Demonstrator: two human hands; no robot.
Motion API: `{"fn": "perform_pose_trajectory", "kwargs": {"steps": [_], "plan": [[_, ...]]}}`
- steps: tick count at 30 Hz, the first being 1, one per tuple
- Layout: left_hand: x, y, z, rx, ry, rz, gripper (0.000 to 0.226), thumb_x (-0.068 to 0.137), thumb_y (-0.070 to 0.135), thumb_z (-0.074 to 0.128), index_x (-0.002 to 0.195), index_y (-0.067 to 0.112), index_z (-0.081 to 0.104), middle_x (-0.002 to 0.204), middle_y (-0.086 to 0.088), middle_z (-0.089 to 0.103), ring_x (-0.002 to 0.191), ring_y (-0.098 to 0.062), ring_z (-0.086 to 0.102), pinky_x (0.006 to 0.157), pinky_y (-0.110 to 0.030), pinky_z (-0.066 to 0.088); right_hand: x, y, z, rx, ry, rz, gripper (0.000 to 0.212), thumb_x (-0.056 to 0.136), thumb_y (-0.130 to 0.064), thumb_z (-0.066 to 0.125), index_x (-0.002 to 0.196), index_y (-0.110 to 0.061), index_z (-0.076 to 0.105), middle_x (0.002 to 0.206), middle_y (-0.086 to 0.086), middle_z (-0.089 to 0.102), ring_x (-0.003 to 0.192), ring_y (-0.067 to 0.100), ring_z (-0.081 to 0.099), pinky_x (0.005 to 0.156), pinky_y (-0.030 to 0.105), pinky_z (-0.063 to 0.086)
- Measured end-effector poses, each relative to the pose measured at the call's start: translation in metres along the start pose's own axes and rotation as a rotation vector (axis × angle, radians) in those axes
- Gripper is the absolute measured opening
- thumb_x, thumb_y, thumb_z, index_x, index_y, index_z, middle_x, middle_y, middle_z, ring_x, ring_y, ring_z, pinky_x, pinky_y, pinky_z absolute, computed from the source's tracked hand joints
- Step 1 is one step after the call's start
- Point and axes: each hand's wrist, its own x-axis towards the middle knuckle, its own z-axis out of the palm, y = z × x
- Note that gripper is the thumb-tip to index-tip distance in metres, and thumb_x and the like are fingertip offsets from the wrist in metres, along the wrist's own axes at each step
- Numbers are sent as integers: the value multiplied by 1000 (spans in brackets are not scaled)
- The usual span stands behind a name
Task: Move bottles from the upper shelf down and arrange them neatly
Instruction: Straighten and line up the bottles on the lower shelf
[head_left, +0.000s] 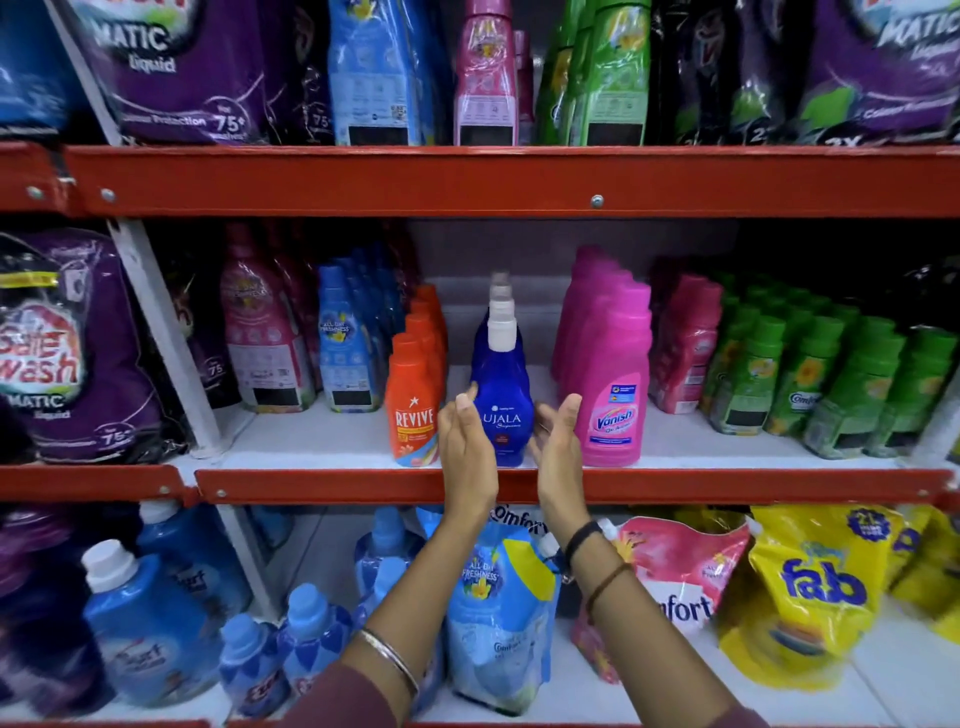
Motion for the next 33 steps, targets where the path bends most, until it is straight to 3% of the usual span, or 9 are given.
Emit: {"fn": "perform_pose_trajectory", "kwargs": {"steps": [2,8,12,15,18,21,23,29,33], "plan": [[3,-2,-1,-40,-6,-21,52,101,44,19,135,18,48,143,-2,45,126,-9,43,112,-32,33,2,2,-2,23,-1,0,90,73,-74,19,130,-12,51,119,1,60,97,-2,58,78,17,47],[8,-7,-4,-72,-23,-46,64,85,74,17,126,39,51,142,1,47,129,-15,45,109,-47,39,6,1,-1,31,14,22,95,72,-73,22,129,-3,53,125,11,64,112,14,61,84,16,51],[6,-6,-6,-72,-45,-40,56,84,75,16,119,47,49,144,4,45,131,-14,42,109,-51,37,9,-4,-4,20,20,18,96,71,-75,22,124,-2,57,115,10,67,110,18,62,100,35,49],[-2,-3,-12,-48,-49,45,48,87,70,19,119,48,47,142,7,46,131,-7,42,112,-45,35,1,-2,-3,-23,81,-17,95,75,-78,23,129,-6,53,131,13,60,119,20,57,107,41,44],[-16,3,-25,-72,15,237,40,93,53,23,123,43,49,140,3,48,130,-5,42,111,-36,36,-17,5,5,-81,180,-231,68,84,-68,27,123,-20,56,127,5,60,120,16,56,106,34,43],[-17,8,-43,-136,129,337,46,98,39,25,132,22,49,140,-2,47,129,-3,43,102,-14,36,-35,9,25,-28,27,-298,56,84,-59,31,117,-23,59,122,2,63,117,11,58,101,24,44],[-6,6,-55,-147,210,288,41,98,40,23,129,30,47,142,-3,44,130,-3,40,98,-6,33,-39,14,44,11,-89,-240,66,82,-61,32,124,-16,56,127,1,61,121,8,56,104,22,42],[26,-8,-81,-98,200,69,40,101,47,18,131,38,42,141,11,38,128,0,35,107,-24,25,-32,22,91,105,-66,-56,53,98,-46,29,139,-16,43,136,-9,46,120,-1,47,108,23,32],[31,-12,-85,-151,106,-6,54,95,61,17,130,34,49,136,4,52,123,-4,50,106,-30,38,-27,23,102,109,6,33,68,89,-64,31,132,-16,52,135,-1,55,123,10,51,113,37,35]]}}
